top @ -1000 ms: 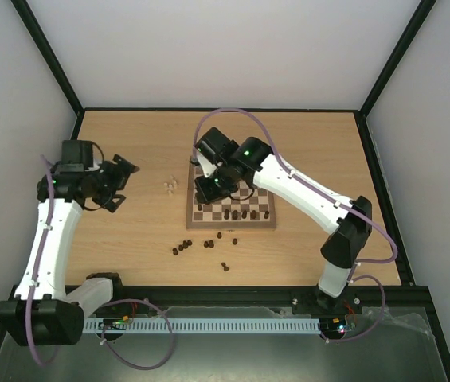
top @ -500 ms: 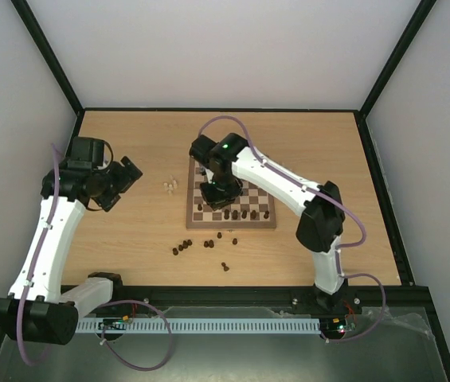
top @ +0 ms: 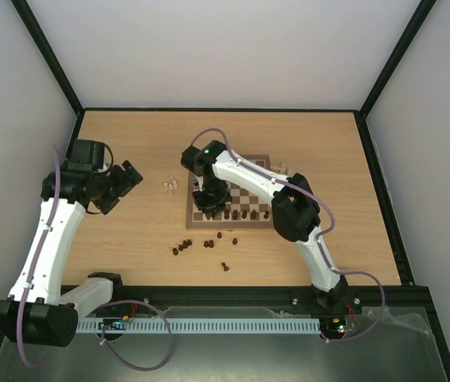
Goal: Set up the chess pieces on the board
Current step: Place the chess piece on the chessboard.
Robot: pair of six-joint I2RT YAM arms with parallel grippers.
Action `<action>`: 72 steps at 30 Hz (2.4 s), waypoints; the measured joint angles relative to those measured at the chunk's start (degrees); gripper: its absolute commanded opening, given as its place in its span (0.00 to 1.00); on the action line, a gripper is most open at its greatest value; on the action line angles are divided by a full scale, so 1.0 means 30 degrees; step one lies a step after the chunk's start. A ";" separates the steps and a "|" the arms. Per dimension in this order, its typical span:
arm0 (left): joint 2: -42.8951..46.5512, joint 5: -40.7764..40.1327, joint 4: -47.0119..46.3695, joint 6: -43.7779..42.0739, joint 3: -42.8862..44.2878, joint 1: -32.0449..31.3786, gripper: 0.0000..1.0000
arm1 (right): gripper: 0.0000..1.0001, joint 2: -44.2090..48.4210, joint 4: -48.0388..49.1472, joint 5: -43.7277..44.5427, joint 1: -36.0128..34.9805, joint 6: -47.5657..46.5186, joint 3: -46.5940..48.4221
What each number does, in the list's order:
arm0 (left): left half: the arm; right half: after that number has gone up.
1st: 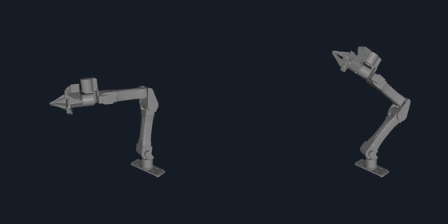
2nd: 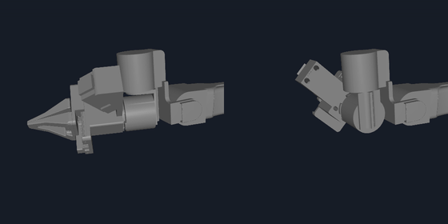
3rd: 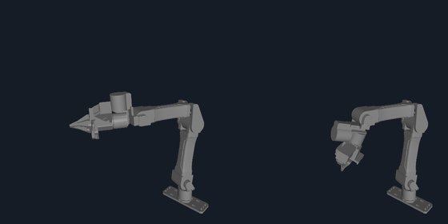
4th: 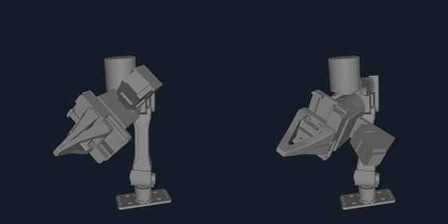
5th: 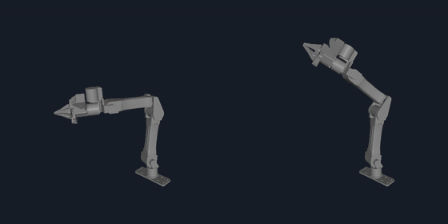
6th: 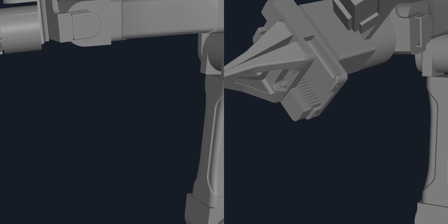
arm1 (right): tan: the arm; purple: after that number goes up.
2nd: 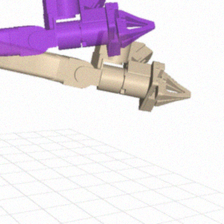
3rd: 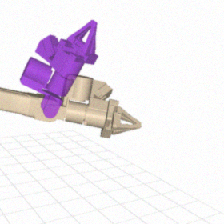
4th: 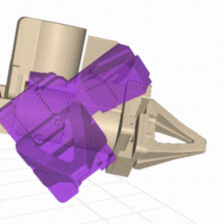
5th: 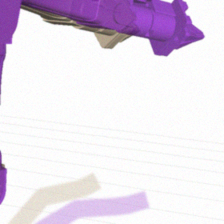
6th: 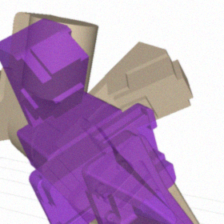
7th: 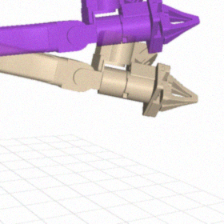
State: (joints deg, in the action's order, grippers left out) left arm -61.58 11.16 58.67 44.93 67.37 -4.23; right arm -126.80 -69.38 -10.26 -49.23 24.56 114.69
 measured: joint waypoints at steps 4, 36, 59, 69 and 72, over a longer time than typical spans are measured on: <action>-0.0015 0.0131 -0.0036 -0.0058 -0.0328 0.0000 0.99 | 0.14 -0.0372 -0.0015 -0.0270 0.0160 -0.0073 0.0131; -0.0678 0.0590 -0.0874 -0.0160 -0.1275 0.0000 0.99 | 0.14 -0.2557 -0.0080 -0.1494 0.1596 -0.0393 0.2149; -0.0758 0.0699 -0.0903 -0.0262 -0.1370 0.0000 0.99 | 0.18 -0.3257 -0.0117 -0.1377 0.1596 -0.0408 0.2659; -0.0758 0.0699 -0.0896 -0.0277 -0.1370 0.0000 0.99 | 0.11 -0.3570 -0.0131 -0.0947 0.1596 -0.0408 0.3410; -0.0758 0.0699 -0.0896 -0.0277 -0.1370 0.0000 0.99 | 0.09 -0.3599 -0.0131 -0.0860 0.1596 -0.0401 0.3526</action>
State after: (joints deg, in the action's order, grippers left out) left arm -63.86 13.26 55.99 44.10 63.26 -4.23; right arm -137.60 -69.78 -12.84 -44.45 23.35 125.27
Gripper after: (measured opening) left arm 0.990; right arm 0.102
